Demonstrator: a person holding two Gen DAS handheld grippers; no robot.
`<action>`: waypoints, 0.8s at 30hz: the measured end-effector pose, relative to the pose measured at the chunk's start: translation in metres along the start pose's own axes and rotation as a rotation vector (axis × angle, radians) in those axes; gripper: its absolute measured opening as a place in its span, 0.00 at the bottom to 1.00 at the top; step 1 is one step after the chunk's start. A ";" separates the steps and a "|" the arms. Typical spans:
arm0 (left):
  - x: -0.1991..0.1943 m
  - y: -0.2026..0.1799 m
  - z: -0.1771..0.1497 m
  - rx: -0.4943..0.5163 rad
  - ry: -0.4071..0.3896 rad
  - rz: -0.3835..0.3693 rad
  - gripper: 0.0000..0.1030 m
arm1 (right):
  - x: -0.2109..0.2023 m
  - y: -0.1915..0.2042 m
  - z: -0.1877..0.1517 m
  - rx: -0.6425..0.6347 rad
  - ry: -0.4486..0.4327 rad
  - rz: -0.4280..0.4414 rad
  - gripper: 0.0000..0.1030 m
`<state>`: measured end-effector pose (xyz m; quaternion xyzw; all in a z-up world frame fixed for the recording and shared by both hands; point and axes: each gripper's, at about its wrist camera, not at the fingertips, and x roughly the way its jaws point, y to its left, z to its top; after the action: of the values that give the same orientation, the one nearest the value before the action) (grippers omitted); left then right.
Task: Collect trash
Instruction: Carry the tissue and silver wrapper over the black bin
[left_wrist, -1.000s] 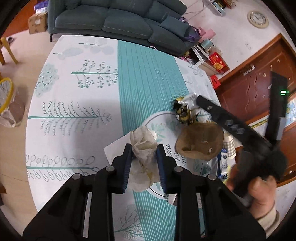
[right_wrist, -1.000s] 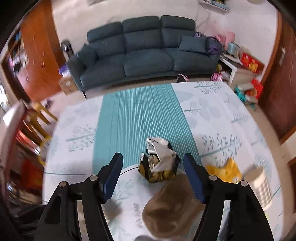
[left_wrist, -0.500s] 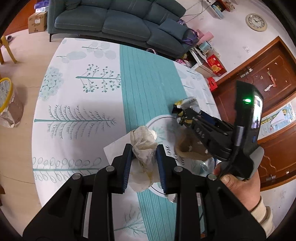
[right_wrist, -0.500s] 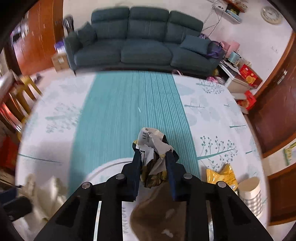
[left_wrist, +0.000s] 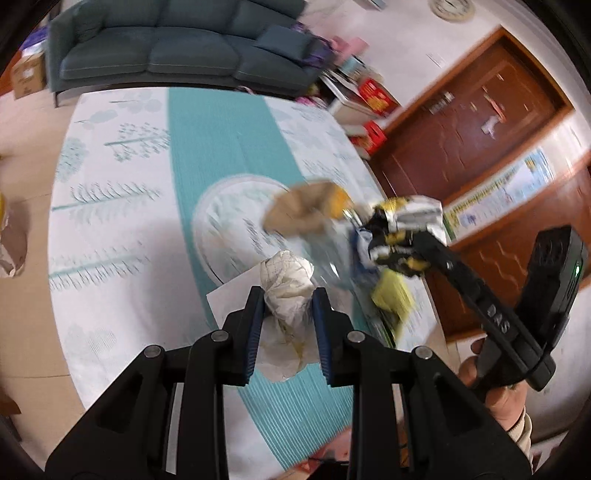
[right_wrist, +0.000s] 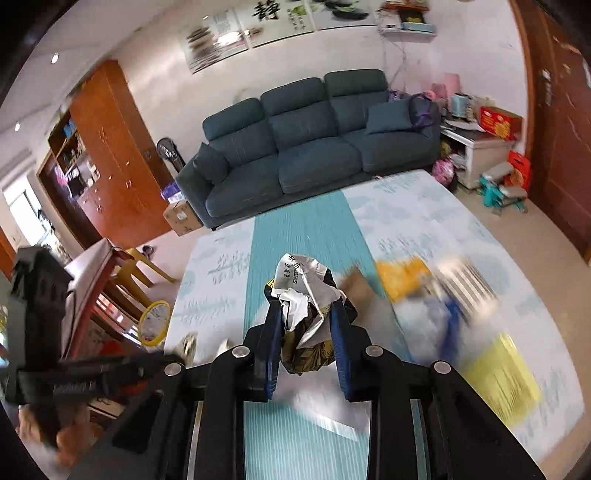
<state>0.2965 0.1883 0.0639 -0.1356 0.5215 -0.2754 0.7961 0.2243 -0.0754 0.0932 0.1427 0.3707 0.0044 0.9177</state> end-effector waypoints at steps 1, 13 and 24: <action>-0.001 -0.008 -0.007 0.021 0.008 -0.009 0.22 | -0.017 -0.008 -0.016 0.013 0.000 -0.013 0.24; 0.024 -0.137 -0.144 0.321 0.185 -0.121 0.22 | -0.157 -0.082 -0.210 0.228 0.017 -0.154 0.24; 0.079 -0.210 -0.259 0.575 0.284 -0.085 0.22 | -0.176 -0.162 -0.355 0.484 0.102 -0.204 0.24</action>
<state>0.0240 -0.0094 0.0010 0.1129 0.5222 -0.4605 0.7089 -0.1615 -0.1592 -0.0733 0.3193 0.4194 -0.1697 0.8327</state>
